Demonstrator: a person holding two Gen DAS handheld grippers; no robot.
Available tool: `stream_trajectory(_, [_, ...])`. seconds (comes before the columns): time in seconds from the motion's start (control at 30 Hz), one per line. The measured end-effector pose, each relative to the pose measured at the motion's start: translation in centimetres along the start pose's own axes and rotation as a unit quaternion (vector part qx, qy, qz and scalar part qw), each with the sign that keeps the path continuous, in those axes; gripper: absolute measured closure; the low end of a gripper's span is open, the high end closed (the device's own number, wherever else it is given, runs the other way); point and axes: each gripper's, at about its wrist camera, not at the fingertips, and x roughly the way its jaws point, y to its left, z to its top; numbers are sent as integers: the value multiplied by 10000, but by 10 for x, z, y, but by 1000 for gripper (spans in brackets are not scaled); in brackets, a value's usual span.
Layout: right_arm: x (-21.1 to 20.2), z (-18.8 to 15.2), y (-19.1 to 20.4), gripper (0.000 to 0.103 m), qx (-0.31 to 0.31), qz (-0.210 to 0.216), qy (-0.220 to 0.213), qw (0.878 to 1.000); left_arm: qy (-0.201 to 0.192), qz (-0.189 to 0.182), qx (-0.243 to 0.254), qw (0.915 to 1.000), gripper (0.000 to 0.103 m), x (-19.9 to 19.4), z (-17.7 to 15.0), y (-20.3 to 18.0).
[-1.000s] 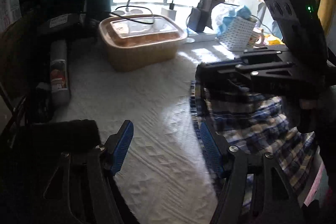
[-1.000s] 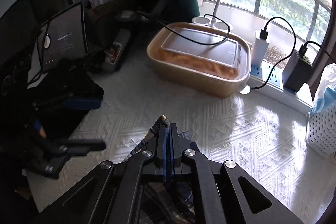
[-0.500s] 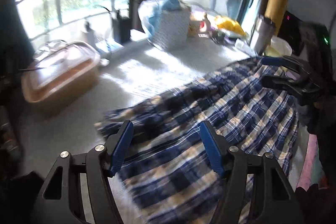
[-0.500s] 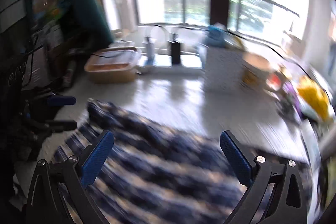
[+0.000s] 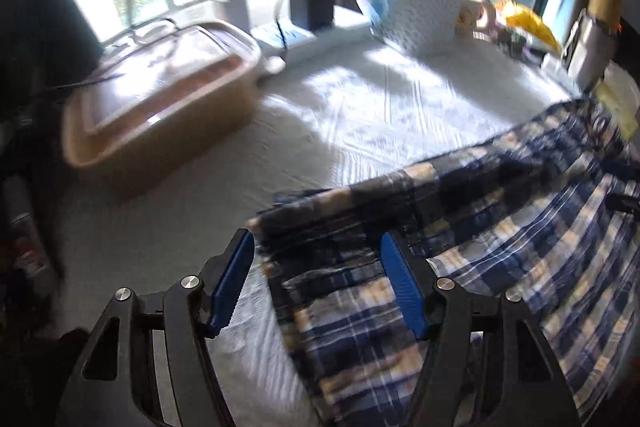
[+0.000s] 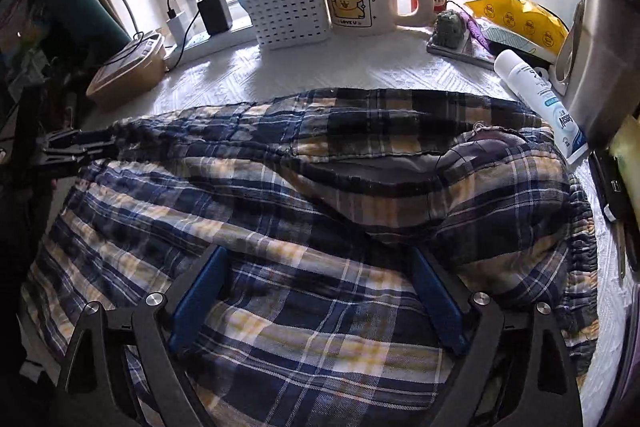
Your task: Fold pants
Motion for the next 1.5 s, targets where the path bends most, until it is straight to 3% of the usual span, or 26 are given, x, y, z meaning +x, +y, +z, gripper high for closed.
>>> stream_trajectory(0.17, [-38, -15, -8, 11, 190, -233, -402, 9987, -430, -341, 39, 9985, 37, -48, -14, -21])
stream_trajectory(0.27, [-66, -32, -9, 11, 199, -358, -680, 9968, -474, -648, 218, 9965, 37, -67, -31, -51])
stream_trajectory(0.37, [-67, -44, -6, 11, 82, -513, -647, 9966, -367, -953, 284, 9944, 37, -77, -52, -79])
stream_trajectory(0.5, [-36, -63, -6, 11, -127, -770, -134, 9969, 14, -965, 308, 9949, 37, -70, -90, -108])
stream_trajectory(0.57, [-37, -66, 1, 10, -330, -895, -228, 9952, 233, -951, 164, 9951, 37, -57, -102, -109])
stream_trajectory(0.7, [-63, -70, -6, 10, -6, -823, -576, 9949, 48, -691, 186, 9974, 37, -64, -116, -113])
stream_trajectory(0.97, [-108, -103, -22, 10, 587, -986, -1023, 9881, -476, -779, -146, 9957, 37, -102, -126, -105])
stream_trajectory(1.23, [-123, -139, -50, 10, 1647, -488, -1119, 9788, -855, -693, -704, 9914, 37, -124, -133, -83])
stream_trajectory(1.5, [-99, -134, -37, 10, 1985, 239, -951, 9752, -953, -537, -934, 9896, 37, -127, -132, -65])
